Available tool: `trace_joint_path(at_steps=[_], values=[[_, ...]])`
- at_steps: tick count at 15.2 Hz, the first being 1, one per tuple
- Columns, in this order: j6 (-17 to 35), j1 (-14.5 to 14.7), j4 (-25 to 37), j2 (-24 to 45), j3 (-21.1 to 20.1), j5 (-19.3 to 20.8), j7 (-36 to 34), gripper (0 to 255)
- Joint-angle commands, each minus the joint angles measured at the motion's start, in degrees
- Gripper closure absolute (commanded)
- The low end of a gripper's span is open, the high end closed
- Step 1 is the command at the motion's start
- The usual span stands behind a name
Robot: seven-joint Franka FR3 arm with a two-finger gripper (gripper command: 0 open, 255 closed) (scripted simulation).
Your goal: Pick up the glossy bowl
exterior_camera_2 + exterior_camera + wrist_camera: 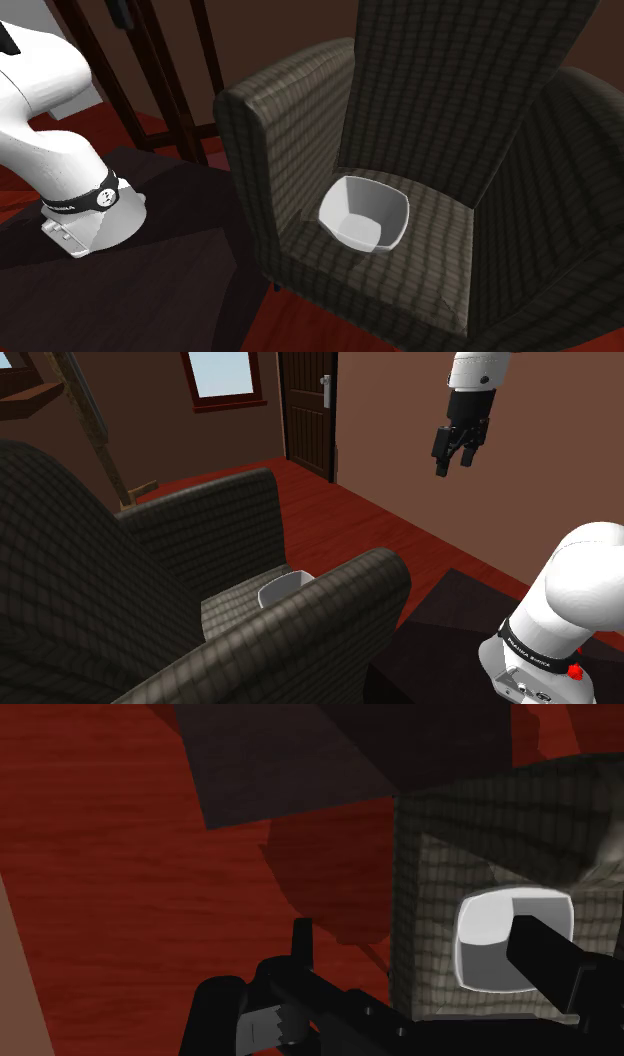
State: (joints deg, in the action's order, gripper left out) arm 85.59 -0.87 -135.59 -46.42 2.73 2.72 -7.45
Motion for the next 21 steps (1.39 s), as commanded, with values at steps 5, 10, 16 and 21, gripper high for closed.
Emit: trace_joint_path(at_steps=[5,10,16,21], values=[[8.13,0.64,-5.39,2.59,0.43,-2.09,-0.55,0],[18.82,1.84,-10.53,7.89,0.86,-5.00,-0.68,0],[32.08,4.03,-14.00,17.36,1.32,-9.47,0.34,0],[42.75,6.67,-14.34,27.48,1.78,-14.72,2.70,0]])
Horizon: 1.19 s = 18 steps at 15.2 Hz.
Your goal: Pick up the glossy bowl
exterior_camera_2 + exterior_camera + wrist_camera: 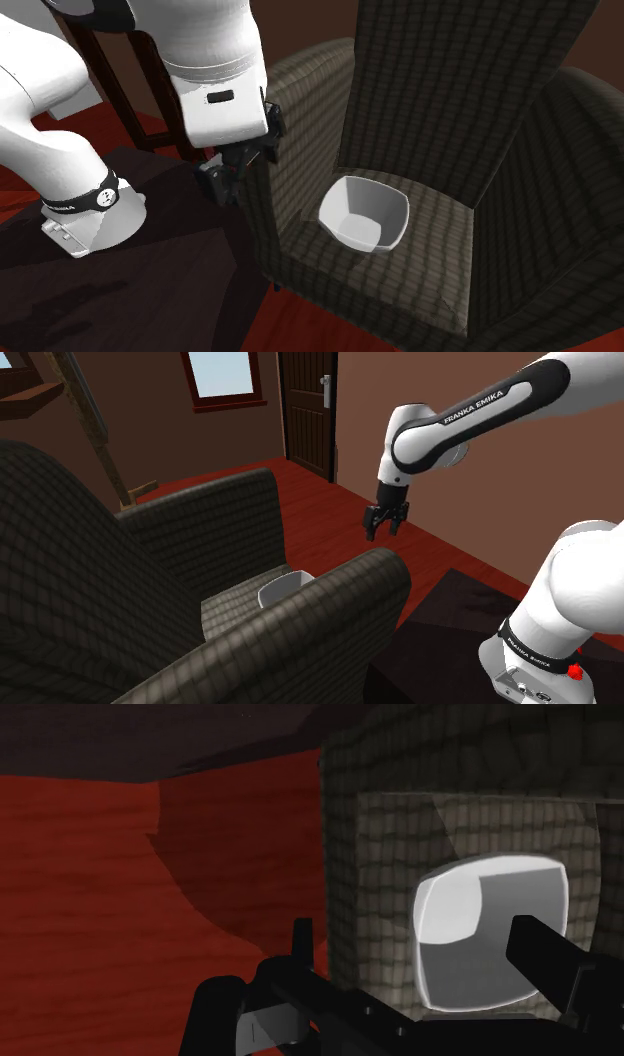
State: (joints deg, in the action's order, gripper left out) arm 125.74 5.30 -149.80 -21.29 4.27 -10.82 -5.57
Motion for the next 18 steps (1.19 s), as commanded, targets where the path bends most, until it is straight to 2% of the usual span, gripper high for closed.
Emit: trace_joint_path(at_steps=[1,5,10,14,18], values=[[4.59,1.10,0.11,4.57,0.33,-2.49,1.53,0],[11.79,3.57,2.06,13.81,0.51,-8.82,5.28,0],[18.45,5.67,6.80,25.76,-0.59,-18.84,11.81,0],[21.98,5.67,12.20,35.19,-3.05,-26.70,17.15,0],[24.48,4.74,18.68,44.31,-6.16,-32.77,21.34,0]])
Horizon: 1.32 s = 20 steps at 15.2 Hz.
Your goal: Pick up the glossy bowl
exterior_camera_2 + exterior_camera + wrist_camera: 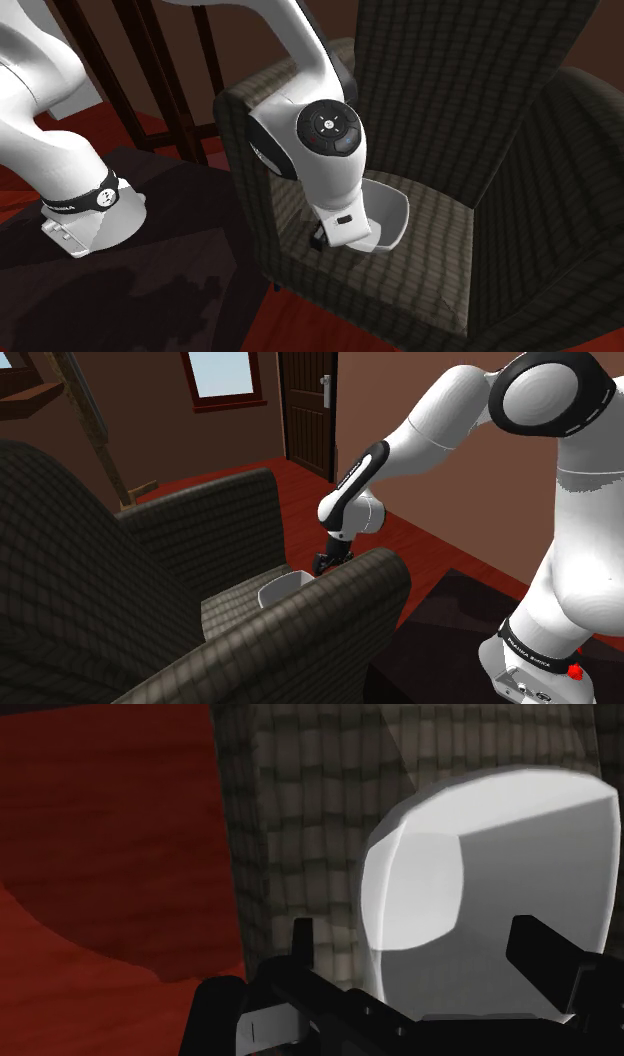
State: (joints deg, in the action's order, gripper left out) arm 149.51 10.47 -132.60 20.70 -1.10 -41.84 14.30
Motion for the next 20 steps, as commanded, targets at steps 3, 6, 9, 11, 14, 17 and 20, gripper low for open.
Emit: trace_joint_path(at_steps=[3,6,9,11,14,17,20], values=[[2.11,-1.13,5.20,7.41,-2.53,-4.32,3.50,0],[3.46,-1.64,6.10,9.78,-3.26,-5.55,5.06,0],[4.76,-2.17,7.11,12.19,-3.99,-6.70,6.60,0],[5.00,-2.27,7.31,12.66,-4.14,-6.91,6.89,0],[4.99,-2.28,7.27,12.61,-4.13,-6.91,6.89,255],[5.00,-2.28,7.25,12.61,-4.14,-6.92,6.90,255],[5.00,-2.31,7.23,12.60,-4.14,-6.93,6.94,255]])
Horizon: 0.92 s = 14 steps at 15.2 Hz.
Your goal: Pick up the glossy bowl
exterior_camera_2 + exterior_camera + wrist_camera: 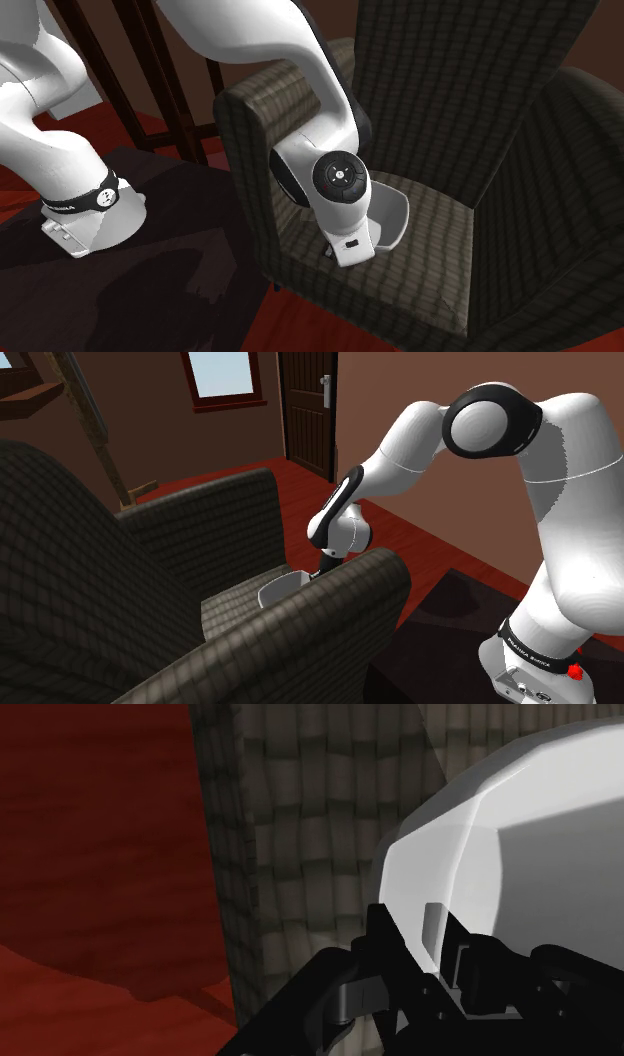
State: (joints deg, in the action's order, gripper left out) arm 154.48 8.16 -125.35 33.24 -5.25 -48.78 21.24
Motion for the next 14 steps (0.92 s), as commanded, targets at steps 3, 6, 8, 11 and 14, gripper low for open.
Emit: trace_joint_path(at_steps=[3,6,8,11,14], values=[[-0.40,0.22,-0.29,-0.68,0.26,0.39,-0.55,255],[-1.71,0.75,-1.28,-3.09,1.00,1.56,-2.09,255],[-2.60,1.10,-1.88,-4.67,1.49,2.37,-3.13,255],[-3.98,1.58,-2.69,-7.01,2.21,3.66,-4.73,255],[-5.39,2.02,-3.39,-9.30,2.90,5.01,-6.34,255]])
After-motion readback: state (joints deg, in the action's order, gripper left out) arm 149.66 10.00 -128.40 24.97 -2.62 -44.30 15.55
